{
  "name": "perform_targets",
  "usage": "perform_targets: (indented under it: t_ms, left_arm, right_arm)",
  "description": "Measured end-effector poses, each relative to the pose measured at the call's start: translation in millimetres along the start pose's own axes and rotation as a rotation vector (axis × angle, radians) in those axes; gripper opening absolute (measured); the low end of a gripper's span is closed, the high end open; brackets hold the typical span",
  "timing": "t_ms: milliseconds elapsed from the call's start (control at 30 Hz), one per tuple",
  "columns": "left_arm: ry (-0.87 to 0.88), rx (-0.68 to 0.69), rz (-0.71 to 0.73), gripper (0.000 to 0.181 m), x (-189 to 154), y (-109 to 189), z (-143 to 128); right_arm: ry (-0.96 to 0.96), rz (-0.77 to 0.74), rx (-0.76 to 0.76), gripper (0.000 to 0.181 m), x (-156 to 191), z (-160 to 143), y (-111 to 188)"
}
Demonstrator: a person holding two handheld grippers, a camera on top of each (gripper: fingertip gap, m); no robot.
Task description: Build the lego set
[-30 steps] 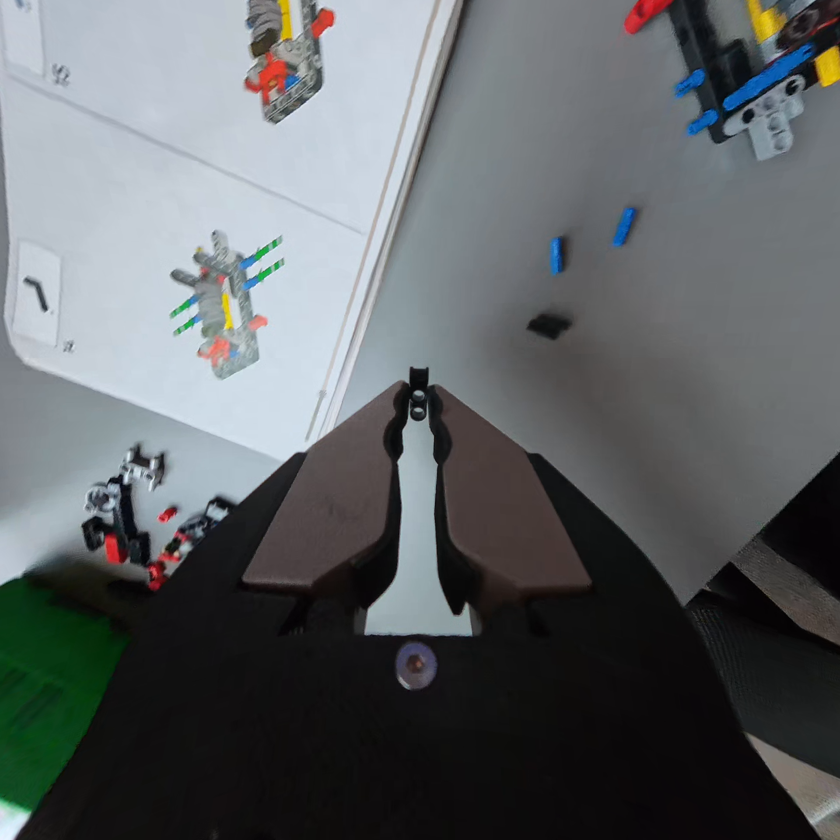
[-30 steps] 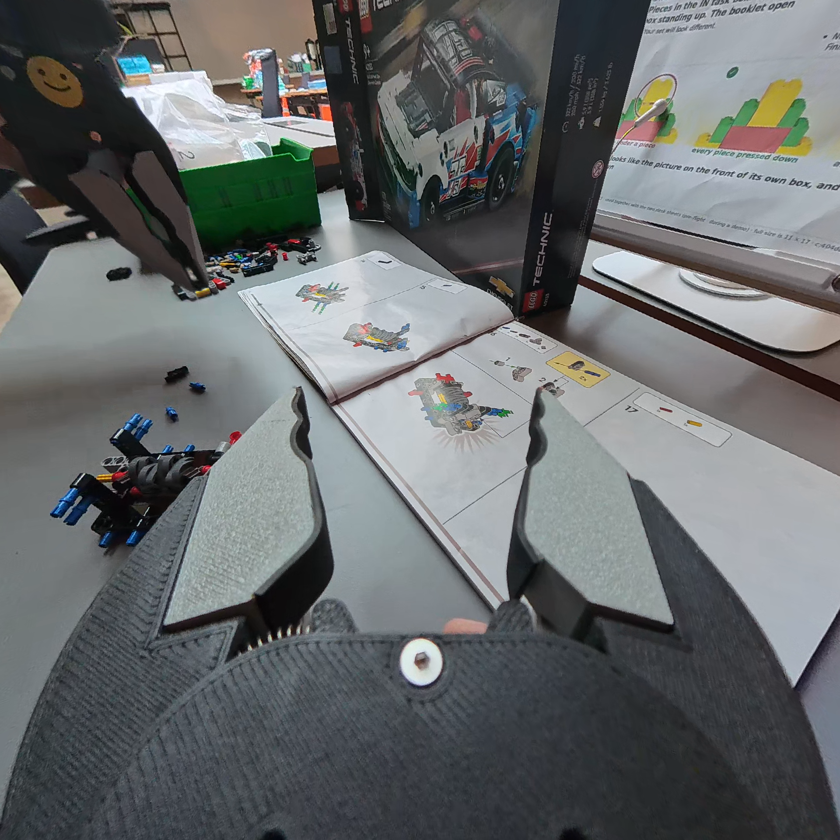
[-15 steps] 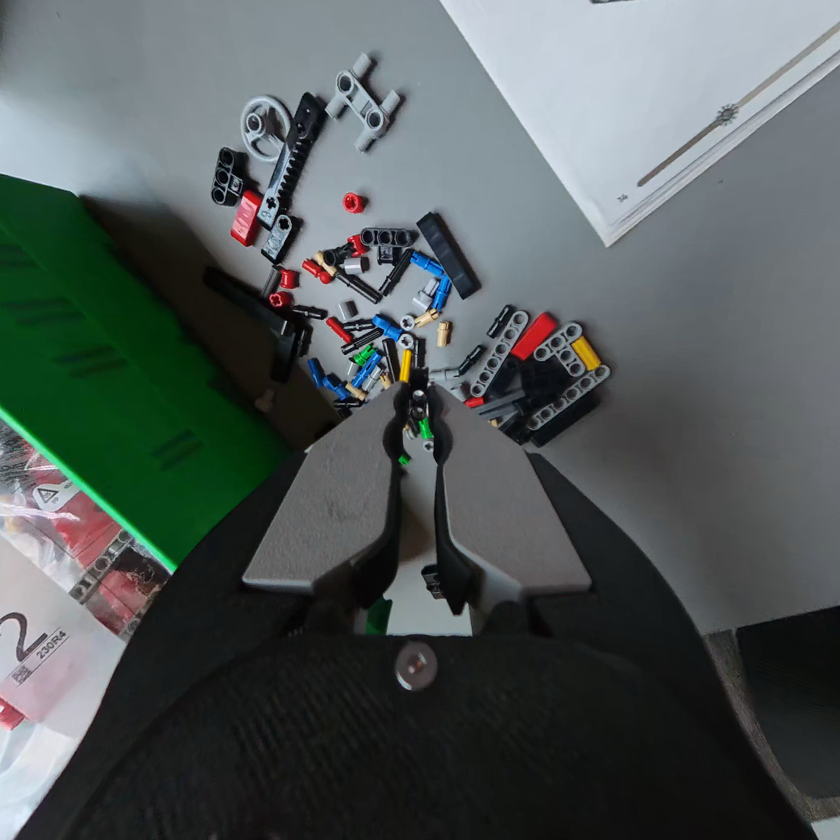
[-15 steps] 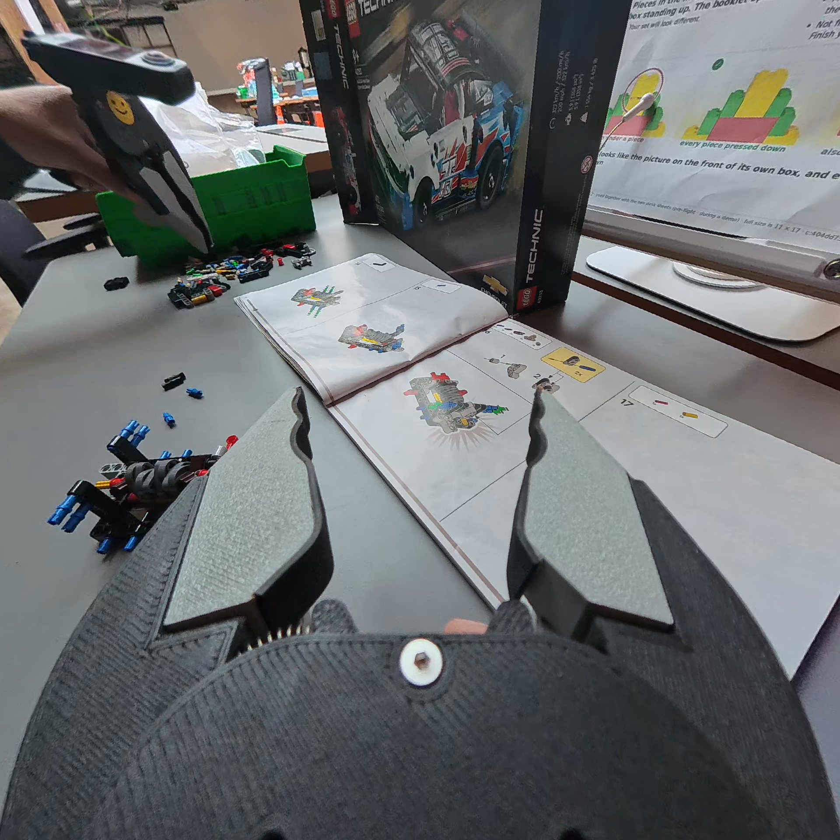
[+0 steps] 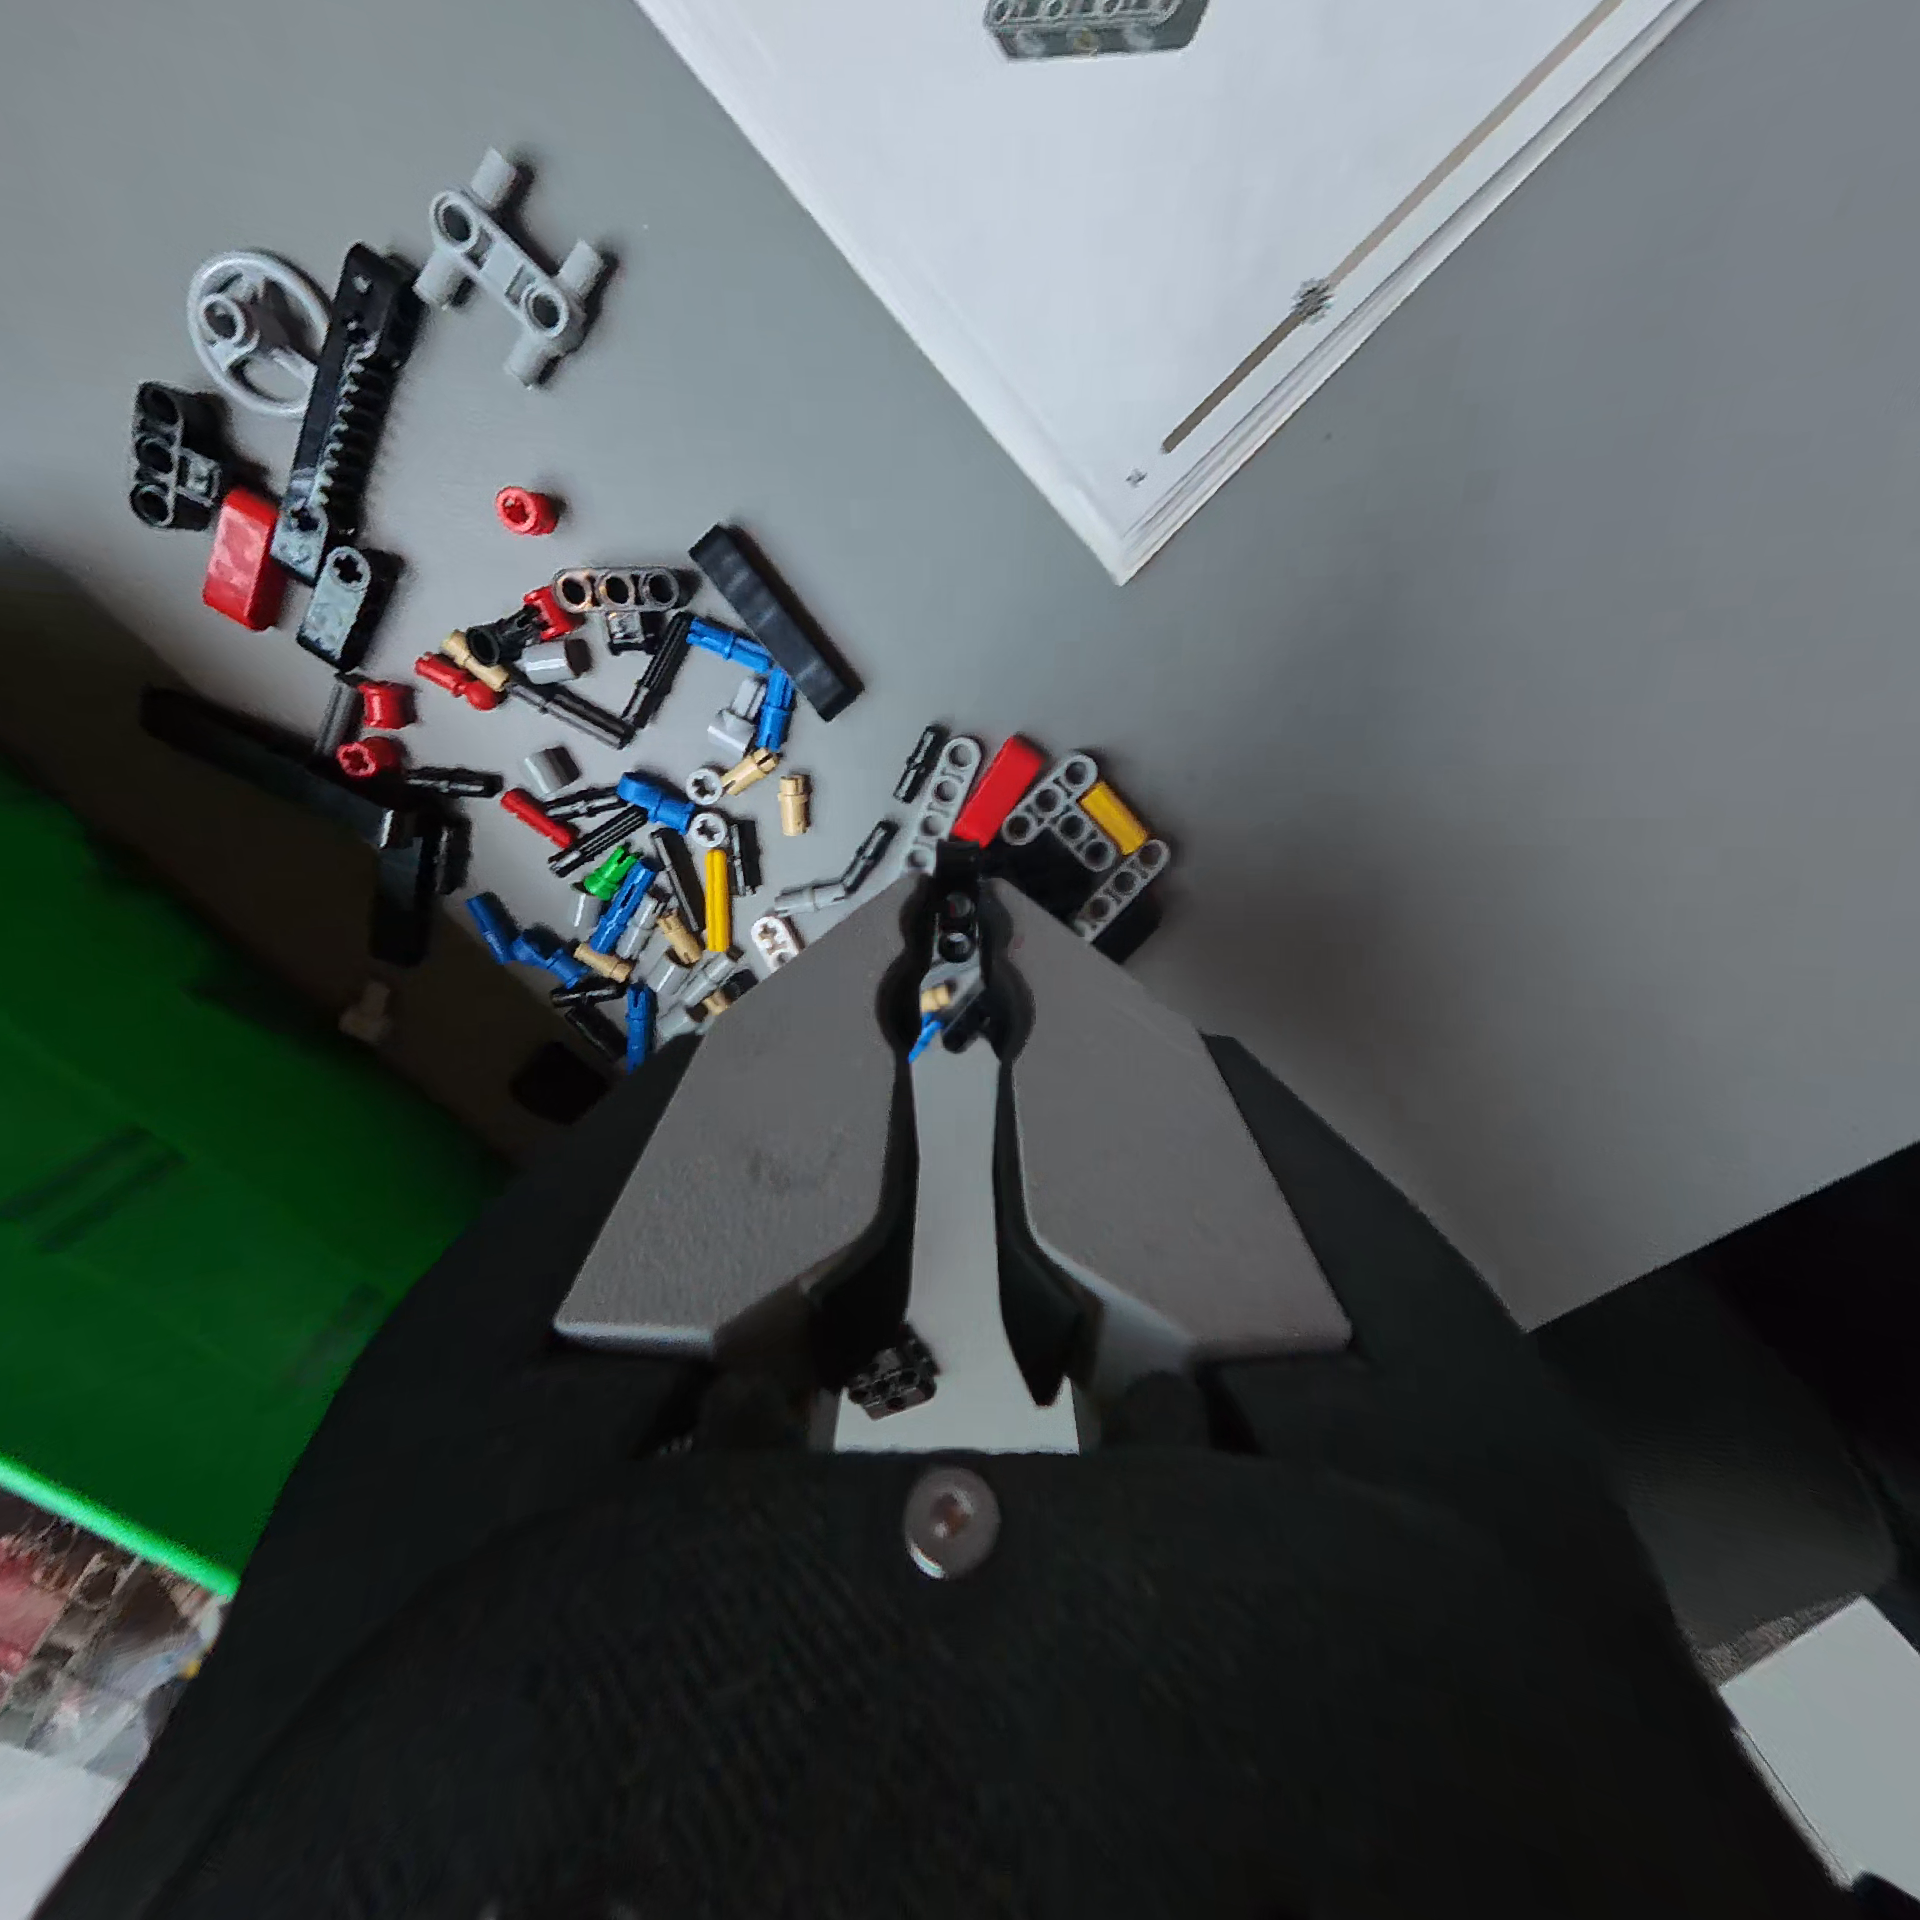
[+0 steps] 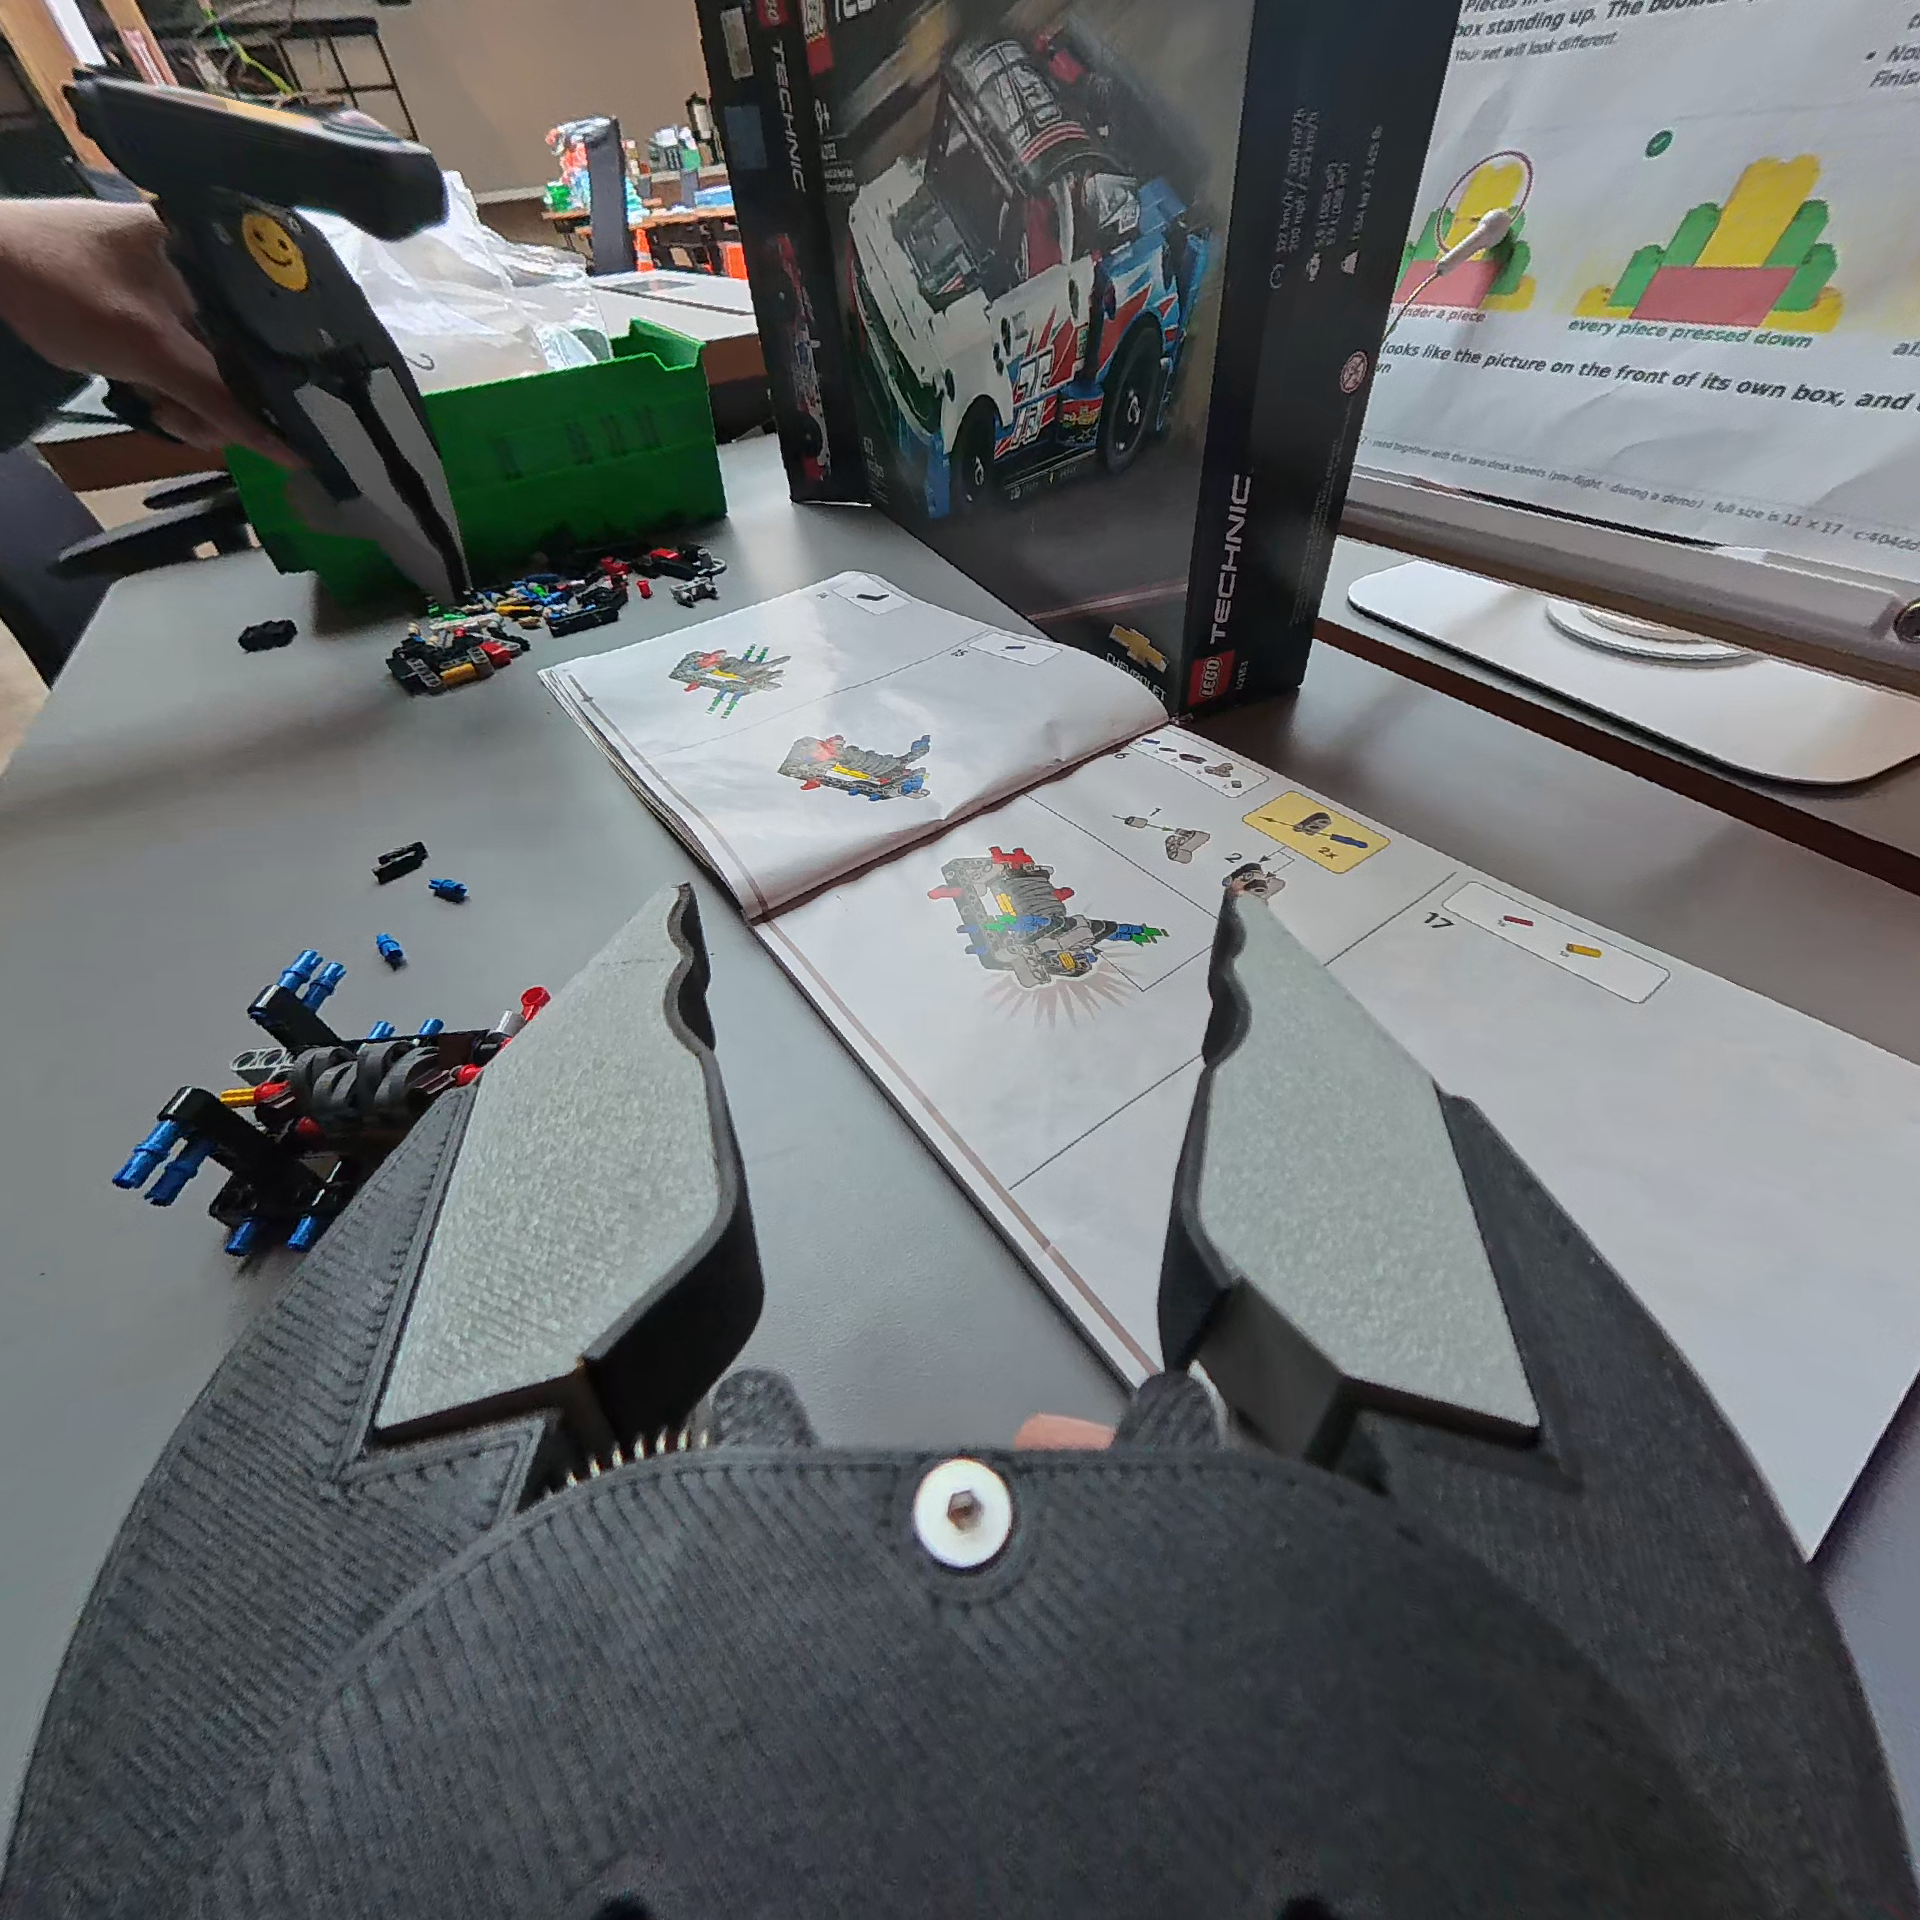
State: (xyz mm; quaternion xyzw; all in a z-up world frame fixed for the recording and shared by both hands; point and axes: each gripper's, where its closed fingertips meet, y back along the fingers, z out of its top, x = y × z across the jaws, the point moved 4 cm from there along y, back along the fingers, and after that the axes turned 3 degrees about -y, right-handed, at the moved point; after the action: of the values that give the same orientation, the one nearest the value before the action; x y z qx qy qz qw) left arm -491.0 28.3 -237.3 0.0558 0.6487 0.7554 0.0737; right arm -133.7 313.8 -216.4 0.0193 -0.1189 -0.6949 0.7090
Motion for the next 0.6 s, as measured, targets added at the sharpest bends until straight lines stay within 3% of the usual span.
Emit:
perform_targets:
  t_ms: [200, 400, 600]
  left_arm:
    - [-0.145, -0.092, -0.213, 0.005, -67.9, 0.1, 29.6]
    - [-0.364, -0.11, -0.274, 0.005, -145.4, -12.9, 56.7]
    - [-0.378, -0.094, -0.26, 0.008, -160.9, -22.0, 66.4]
  right_arm:
    - [0.005, 0.004, 0.005, 0.094, 1.0, -0.2, -1.1]
    - [0.011, 0.005, 0.007, 0.094, 2.1, -0.4, -1.3]
    - [0.014, 0.008, 0.005, 0.094, 3.2, 0.2, -1.3]
